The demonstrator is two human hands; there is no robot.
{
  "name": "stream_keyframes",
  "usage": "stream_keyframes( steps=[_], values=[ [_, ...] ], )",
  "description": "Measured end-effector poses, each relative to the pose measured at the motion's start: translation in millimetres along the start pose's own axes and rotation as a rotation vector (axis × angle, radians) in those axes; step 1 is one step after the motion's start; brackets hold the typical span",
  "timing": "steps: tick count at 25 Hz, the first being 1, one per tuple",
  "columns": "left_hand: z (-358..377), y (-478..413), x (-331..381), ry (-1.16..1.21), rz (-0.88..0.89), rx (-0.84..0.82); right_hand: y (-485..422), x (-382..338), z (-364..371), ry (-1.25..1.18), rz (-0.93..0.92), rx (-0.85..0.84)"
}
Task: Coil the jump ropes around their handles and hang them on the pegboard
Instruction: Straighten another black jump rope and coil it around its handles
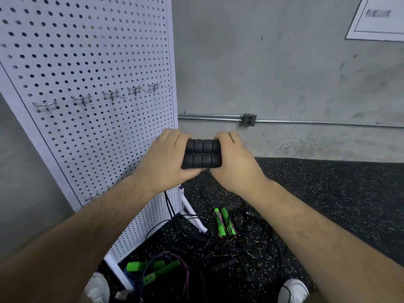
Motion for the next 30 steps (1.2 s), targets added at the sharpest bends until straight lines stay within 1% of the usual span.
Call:
stream_keyframes(
  steps=[4, 6, 8, 10, 11, 14, 15, 16, 18, 19, 21, 24, 28, 30],
  values=[
    [-11, -4, 1, -0.083, 0.077, 0.071, -12, -20, -11, 0.0, -0.095, 0.035],
    [-12, -8, -6, -0.122, 0.093, 0.084, -11, -20, -15, -0.079, -0.123, 0.053],
    [-12, -8, -12, -0.135, 0.108, 0.079, -6, -8, -10, -0.279, -0.054, 0.02],
    [-13, -6, -15, -0.124, 0.113, 0.083, -3, 11, 6, -0.498, 0.081, -0.074],
    [-14, -6, -16, -0.113, 0.104, 0.082, -5, 19, 18, -0.531, 0.13, -0.138],
    [-16, -5, -15, -0.072, 0.018, 0.044, -7, 21, 53, -0.38, 0.136, -0.337],
    [-18, -6, -14, -0.058, -0.011, 0.036, -5, 12, 66, -0.405, 0.142, -0.428],
    [-19, -7, -11, -0.042, -0.027, 0.032, 0, -2, 78, -0.482, 0.129, -0.521],
    [-20, -7, -7, -0.006, -0.03, 0.046, 8, -33, 96, -0.612, 0.076, -0.638],
    [-22, -6, -5, 0.012, -0.032, 0.058, 12, -47, 103, -0.634, 0.051, -0.676],
    [-22, -3, -5, 0.038, -0.042, 0.07, 15, -63, 109, -0.647, 0.039, -0.714],
    [-22, 1, -9, 0.034, -0.025, 0.034, 13, -61, 99, -0.576, 0.042, -0.696],
    [-23, 8, -22, 0.053, -0.001, -0.032, 6, -32, 75, -0.45, 0.095, -0.682],
    [-19, 12, -28, 0.046, 0.033, -0.066, -1, -14, 62, -0.412, 0.066, -0.66]
  ],
)
Point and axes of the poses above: each hand's wrist, its own y-axis away from the middle knuckle, its own z-axis out of the palm, x = y × z, the point moved 6 cm from there along -y, towards the middle knuckle, and after that the axes turned 11 degrees about z, right-handed, at the moved point
